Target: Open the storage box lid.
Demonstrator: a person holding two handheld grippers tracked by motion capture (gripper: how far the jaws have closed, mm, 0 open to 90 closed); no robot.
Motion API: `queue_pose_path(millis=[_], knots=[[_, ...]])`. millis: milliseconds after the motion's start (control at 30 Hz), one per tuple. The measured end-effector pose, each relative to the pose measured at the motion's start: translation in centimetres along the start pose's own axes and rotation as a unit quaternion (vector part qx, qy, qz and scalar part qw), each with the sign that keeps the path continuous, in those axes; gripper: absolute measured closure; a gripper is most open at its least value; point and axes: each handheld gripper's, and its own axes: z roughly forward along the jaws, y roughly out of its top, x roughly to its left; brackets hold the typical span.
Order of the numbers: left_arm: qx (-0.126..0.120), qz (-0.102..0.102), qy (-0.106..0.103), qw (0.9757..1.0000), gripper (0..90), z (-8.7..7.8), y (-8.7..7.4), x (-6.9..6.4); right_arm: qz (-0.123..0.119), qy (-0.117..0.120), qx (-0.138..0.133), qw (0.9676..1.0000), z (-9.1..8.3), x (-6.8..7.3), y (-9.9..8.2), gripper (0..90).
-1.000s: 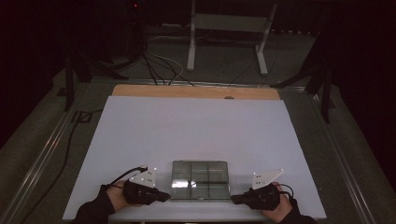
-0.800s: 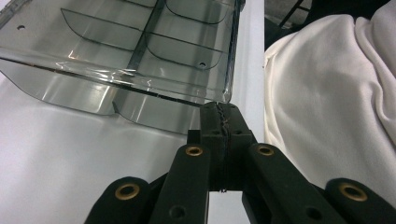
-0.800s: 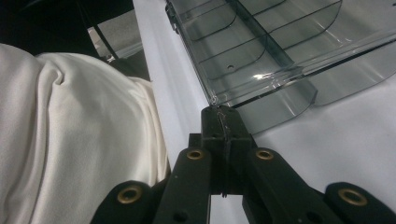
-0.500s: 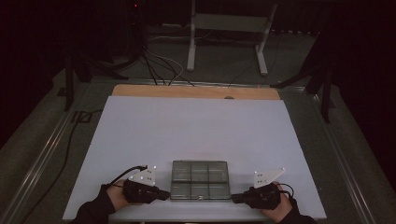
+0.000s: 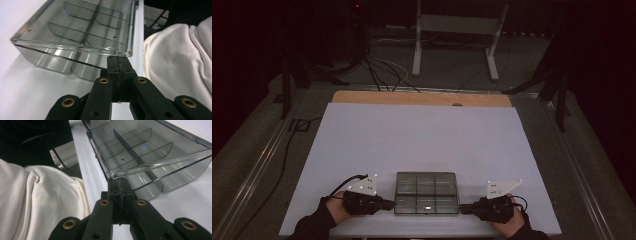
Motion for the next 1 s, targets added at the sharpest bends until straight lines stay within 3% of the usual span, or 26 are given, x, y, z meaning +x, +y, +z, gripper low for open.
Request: queue_pose_path(millis=[667, 833, 1000], knots=[[-0.038, 0.001, 0.008, 0.9992, 90.0, -0.54, 0.49, -0.2, 0.011, -0.008, -0.044, 0.9989, -0.5, 0.04, 0.6, 90.0], [-0.019, -0.007, 0.007, 0.9998, 88.7, -0.32, 0.21, 0.02, 0.012, -0.012, -0.051, 0.9986, -0.46, 0.01, 0.73, 90.0], [-0.014, -0.017, 0.029, 0.9993, 80.5, -0.25, -0.18, 0.42, 0.014, -0.016, -0.06, 0.998, -0.57, 0.01, 0.99, 90.0]])
